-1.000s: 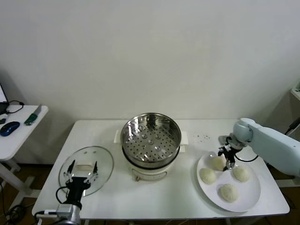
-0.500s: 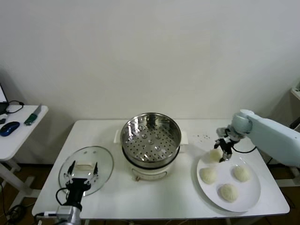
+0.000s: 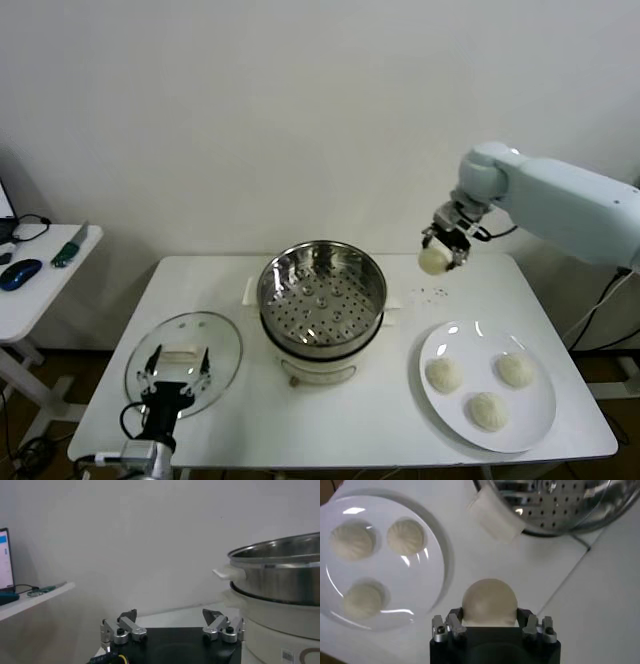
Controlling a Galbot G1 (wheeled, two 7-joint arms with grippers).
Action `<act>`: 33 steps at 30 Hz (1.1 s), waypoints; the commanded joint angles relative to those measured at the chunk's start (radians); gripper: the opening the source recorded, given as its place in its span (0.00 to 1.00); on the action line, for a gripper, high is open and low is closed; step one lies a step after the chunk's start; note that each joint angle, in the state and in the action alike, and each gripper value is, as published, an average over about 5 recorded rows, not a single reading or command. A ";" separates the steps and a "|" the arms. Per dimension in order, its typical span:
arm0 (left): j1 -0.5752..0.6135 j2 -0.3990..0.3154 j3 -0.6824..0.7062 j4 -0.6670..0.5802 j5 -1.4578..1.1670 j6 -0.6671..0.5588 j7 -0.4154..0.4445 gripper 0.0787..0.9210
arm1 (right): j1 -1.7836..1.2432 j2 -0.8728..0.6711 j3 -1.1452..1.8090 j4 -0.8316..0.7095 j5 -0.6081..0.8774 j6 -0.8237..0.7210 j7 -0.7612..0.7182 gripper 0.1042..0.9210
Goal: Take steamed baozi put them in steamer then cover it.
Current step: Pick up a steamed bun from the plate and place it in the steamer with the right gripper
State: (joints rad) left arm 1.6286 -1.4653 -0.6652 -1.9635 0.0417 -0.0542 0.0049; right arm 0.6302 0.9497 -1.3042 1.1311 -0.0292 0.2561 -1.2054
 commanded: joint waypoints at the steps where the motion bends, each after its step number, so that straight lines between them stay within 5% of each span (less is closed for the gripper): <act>1: 0.001 0.001 0.000 0.002 -0.001 0.001 0.000 0.88 | 0.148 0.221 -0.047 0.035 -0.146 0.239 -0.012 0.71; 15: 0.014 0.023 -0.003 0.006 -0.006 0.003 -0.002 0.88 | -0.080 0.465 0.067 -0.085 -0.341 0.335 0.028 0.71; 33: 0.024 0.019 0.001 0.006 -0.009 0.004 -0.005 0.88 | -0.257 0.571 0.149 -0.333 -0.501 0.380 0.062 0.72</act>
State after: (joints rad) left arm 1.6527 -1.4426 -0.6652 -1.9587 0.0313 -0.0500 0.0001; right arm 0.4408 1.4585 -1.1898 0.9020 -0.4477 0.6024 -1.1523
